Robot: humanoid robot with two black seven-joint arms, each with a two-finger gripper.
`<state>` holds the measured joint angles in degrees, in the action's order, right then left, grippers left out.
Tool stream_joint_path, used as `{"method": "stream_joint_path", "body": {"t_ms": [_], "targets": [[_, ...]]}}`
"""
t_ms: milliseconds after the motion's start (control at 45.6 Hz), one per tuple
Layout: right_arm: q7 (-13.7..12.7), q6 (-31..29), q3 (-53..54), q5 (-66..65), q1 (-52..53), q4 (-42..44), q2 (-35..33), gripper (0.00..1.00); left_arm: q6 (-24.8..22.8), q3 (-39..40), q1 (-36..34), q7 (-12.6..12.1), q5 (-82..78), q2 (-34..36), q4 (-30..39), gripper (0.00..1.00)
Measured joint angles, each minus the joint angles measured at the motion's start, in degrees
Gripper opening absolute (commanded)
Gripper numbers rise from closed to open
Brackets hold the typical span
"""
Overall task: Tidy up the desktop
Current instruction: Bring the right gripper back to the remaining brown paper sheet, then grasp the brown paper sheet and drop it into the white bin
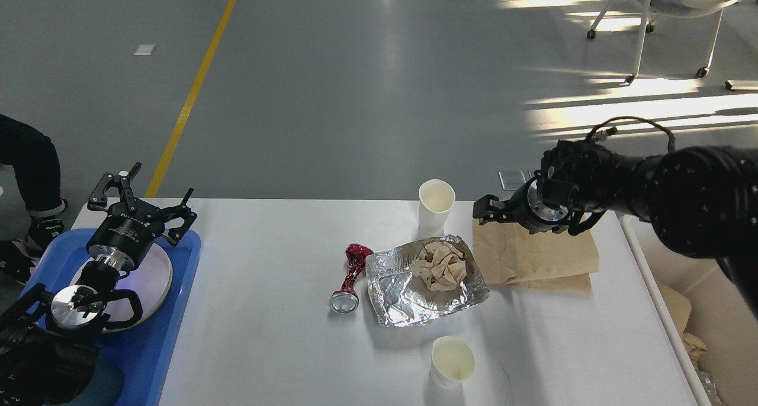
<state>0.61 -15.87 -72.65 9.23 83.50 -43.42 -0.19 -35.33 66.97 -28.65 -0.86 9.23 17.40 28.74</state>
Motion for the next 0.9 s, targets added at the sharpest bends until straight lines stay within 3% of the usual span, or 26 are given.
{"method": "stream_joint_path", "body": {"t_ms": [153, 394, 613, 767, 898], "targets": [[0.0, 5.5, -0.7, -0.2, -4.7, 3.2, 0.1, 1.00, 0.0, 0.0, 0.0, 0.0, 0.0, 0.0, 0.0, 0.96], [0.0, 7.1, -1.3, -0.5, -8.8, 6.9, 1.1, 0.99, 0.0, 0.0, 0.0, 0.0, 0.0, 0.0, 0.0, 0.96], [0.0, 10.9, -1.6, -1.9, -13.8, 12.1, 3.0, 0.88, 0.0, 0.0, 0.0, 0.0, 0.0, 0.0, 0.0, 0.96], [0.0, 12.4, -1.6, -2.6, -15.5, 12.9, 3.3, 0.41, 0.0, 0.0, 0.0, 0.0, 0.0, 0.0, 0.0, 0.96], [-0.1, 12.6, -1.7, -2.6, -16.1, 12.9, 3.3, 0.24, 0.0, 0.0, 0.0, 0.0, 0.0, 0.0, 0.0, 0.96]]}}
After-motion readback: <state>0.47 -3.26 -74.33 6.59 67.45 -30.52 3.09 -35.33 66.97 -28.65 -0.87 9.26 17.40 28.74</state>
